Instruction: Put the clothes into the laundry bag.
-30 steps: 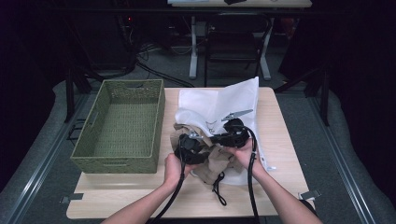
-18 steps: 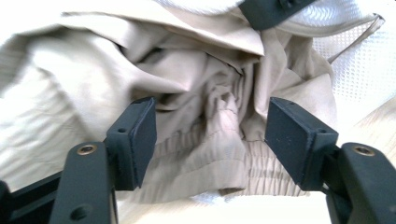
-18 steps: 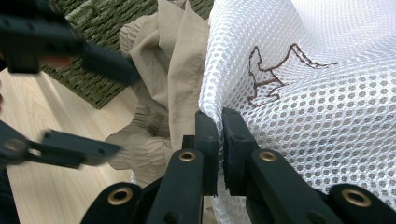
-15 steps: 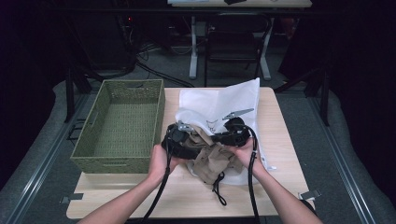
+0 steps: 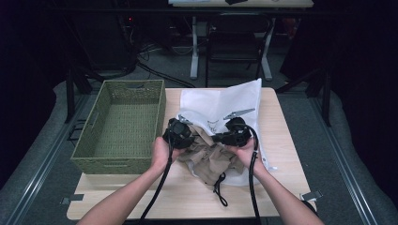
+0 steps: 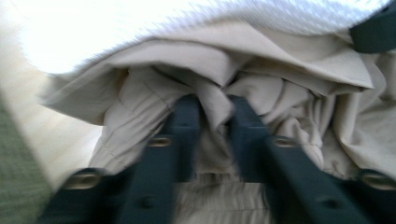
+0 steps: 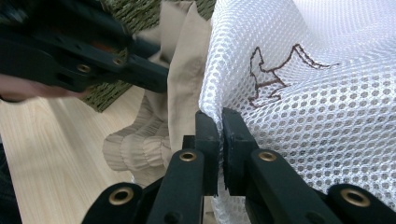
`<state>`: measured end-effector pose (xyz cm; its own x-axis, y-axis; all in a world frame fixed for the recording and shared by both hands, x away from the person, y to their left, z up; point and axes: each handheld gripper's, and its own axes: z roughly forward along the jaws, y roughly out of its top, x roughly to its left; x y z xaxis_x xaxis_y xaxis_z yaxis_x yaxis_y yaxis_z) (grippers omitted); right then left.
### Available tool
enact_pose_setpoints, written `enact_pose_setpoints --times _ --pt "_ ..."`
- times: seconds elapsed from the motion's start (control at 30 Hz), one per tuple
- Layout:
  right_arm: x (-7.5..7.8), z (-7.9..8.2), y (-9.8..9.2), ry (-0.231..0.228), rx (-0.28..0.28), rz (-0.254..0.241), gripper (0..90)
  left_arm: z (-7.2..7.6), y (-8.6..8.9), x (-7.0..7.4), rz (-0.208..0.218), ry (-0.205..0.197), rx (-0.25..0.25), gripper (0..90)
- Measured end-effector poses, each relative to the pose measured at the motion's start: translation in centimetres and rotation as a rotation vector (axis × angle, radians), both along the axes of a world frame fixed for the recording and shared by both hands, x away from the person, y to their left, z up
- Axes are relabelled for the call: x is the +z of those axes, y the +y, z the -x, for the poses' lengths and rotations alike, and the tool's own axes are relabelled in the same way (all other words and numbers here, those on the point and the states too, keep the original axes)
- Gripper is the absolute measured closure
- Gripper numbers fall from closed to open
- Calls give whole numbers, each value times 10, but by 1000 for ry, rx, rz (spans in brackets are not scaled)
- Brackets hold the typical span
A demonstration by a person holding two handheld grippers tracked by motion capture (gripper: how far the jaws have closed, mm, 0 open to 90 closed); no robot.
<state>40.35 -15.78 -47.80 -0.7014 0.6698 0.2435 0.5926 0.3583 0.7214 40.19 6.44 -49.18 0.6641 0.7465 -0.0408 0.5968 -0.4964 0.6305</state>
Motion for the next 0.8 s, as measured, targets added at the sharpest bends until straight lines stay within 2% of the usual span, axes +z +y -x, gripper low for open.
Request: enact_pose_setpoints --times 0.03,0.1,0.23,0.27,0.37,0.4,0.47,0.5,0.57,0.6,0.67,0.7,0.73,0.8 --pt "0 0 0 0 0 0 869 0 0 0 0 0 0 878" --pt "0 0 1 3 -1 -2 870 4 -3 -3 21 -8 -9 887" --pt "1 0 2 -3 9 -26 872 17 -19 -4 24 -22 -84 892" --pt "2 1 3 -10 12 -31 873 20 -23 -4 27 -31 -89 891" --pt "5 3 4 -18 16 -53 873 22 -28 -6 38 -36 -90 891" --pt "8 4 4 -18 19 -72 874 22 -32 -7 58 -47 -77 891" --pt "10 5 4 -21 18 -78 874 21 -34 -8 68 -51 -65 891" --pt "13 7 2 -23 23 -110 875 19 -37 -9 92 -66 -45 890" --pt "14 7 2 -22 22 -121 875 17 -39 -10 95 -67 -37 890" --pt "16 8 1 -23 21 -122 874 14 -41 -14 103 -51 -29 890" --pt "14 7 -1 -11 15 -106 874 11 -43 -19 89 -41 -23 875" --pt "12 5 -2 -12 7 -77 873 11 -43 -20 86 -37 -27 875" --pt "7 5 -3 -4 -2 -22 868 12 -41 -17 74 -29 -44 808" --pt "6 5 -4 -10 -10 -13 867 13 -39 -14 76 -27 -54 788"
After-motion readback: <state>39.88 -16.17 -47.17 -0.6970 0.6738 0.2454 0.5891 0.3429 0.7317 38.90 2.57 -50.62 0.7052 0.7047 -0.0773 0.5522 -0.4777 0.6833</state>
